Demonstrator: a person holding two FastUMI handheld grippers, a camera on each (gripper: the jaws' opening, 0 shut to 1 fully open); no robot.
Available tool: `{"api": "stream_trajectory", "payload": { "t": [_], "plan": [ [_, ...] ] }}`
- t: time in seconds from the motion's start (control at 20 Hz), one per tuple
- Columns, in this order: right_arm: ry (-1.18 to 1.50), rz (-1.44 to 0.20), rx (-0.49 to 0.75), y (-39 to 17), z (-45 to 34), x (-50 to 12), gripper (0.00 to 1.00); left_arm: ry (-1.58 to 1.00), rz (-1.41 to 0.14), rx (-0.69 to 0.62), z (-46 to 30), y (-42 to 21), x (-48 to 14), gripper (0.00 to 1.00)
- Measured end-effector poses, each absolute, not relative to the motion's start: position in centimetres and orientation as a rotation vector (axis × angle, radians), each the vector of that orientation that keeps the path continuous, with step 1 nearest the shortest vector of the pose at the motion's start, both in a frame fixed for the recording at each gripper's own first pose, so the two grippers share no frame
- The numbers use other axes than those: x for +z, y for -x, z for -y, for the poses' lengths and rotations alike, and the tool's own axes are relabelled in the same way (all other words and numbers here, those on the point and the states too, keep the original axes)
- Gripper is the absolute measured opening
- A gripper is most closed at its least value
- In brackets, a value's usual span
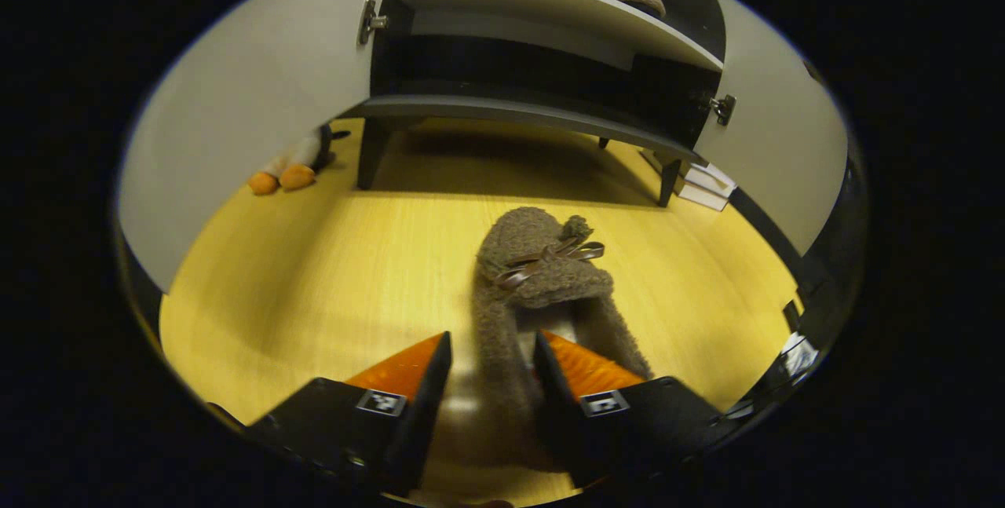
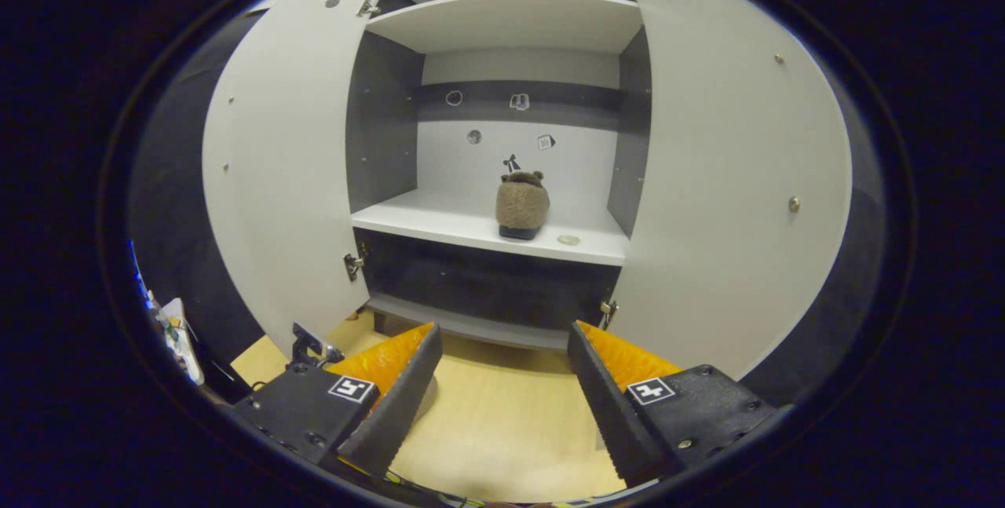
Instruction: Grab one shoe with the right hand and put it into the shoe cabinet, grab the other shoe with the left hand and put it into the shoe cabinet; then close the right door with the right hand and the left door with the left hand.
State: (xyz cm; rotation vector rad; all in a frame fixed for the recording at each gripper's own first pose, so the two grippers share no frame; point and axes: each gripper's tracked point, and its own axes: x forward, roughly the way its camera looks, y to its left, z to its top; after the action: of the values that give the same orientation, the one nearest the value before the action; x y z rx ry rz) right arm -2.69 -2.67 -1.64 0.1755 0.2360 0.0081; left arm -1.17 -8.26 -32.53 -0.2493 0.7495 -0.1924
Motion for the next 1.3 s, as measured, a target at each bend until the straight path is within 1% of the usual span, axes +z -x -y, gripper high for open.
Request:
{"api": "stream_trajectory", "payload": {
  "t": [0.05,0.1,0.15,0.2,0.25,0.4,0.55,0.8,0.9,1.0,1.05,1.1,1.2,1.3],
  "plan": [
    [-0.184,-0.244,0.000,3.0,3.0,-1.9,1.00,0.229,-0.738,-0.189,8.1,1.1,-32.2,0.31],
    [-0.188,-0.249,-0.007,3.2,3.4,-2.0,1.00,0.207,-0.730,-0.195,8.0,0.9,-32.3,0.19],
    [-0.190,-0.254,-0.012,3.3,3.6,-2.2,1.00,0.228,-0.726,-0.225,8.5,1.2,-31.8,0.14],
    [-0.190,-0.259,-0.015,3.5,3.8,-2.2,1.00,0.258,-0.737,-0.241,9.1,1.2,-32.1,0.11],
    [-0.193,-0.260,-0.016,3.6,4.0,-2.3,1.00,0.276,-0.740,-0.234,9.1,1.4,-31.5,0.06],
    [-0.200,-0.263,-0.015,3.7,4.2,-2.4,1.00,0.260,-0.675,-0.194,7.5,0.0,-27.4,0.06],
    [-0.215,-0.247,0.001,3.4,4.1,-2.2,1.00,0.319,-0.605,-0.146,6.2,-1.1,-20.7,0.06],
    [-0.214,-0.173,0.043,1.9,3.4,-1.3,1.00,0.248,-0.346,-0.018,1.3,-3.1,-5.7,0.06],
    [-0.238,-0.150,0.053,1.4,3.0,-0.9,1.00,0.221,-0.257,0.025,0.1,-4.2,-1.2,0.06],
    [-0.261,-0.132,0.070,1.2,2.8,-0.6,1.00,0.211,-0.223,0.036,0.1,-5.7,0.7,0.06],
    [-0.261,-0.122,0.072,1.2,2.9,-0.4,1.00,0.202,-0.224,0.040,0.1,-5.5,1.2,0.06],
    [-0.258,-0.112,0.073,1.4,3.2,-0.2,1.00,0.212,-0.232,0.041,0.7,-6.7,1.3,0.06],
    [-0.252,-0.103,0.076,2.0,3.6,-0.1,1.00,0.214,-0.229,0.028,1.7,-9.8,2.2,0.05],
    [-0.243,-0.100,0.076,2.7,4.1,-0.1,1.00,0.219,-0.223,0.035,1.9,-14.2,3.2,0.06]
  ]
}}
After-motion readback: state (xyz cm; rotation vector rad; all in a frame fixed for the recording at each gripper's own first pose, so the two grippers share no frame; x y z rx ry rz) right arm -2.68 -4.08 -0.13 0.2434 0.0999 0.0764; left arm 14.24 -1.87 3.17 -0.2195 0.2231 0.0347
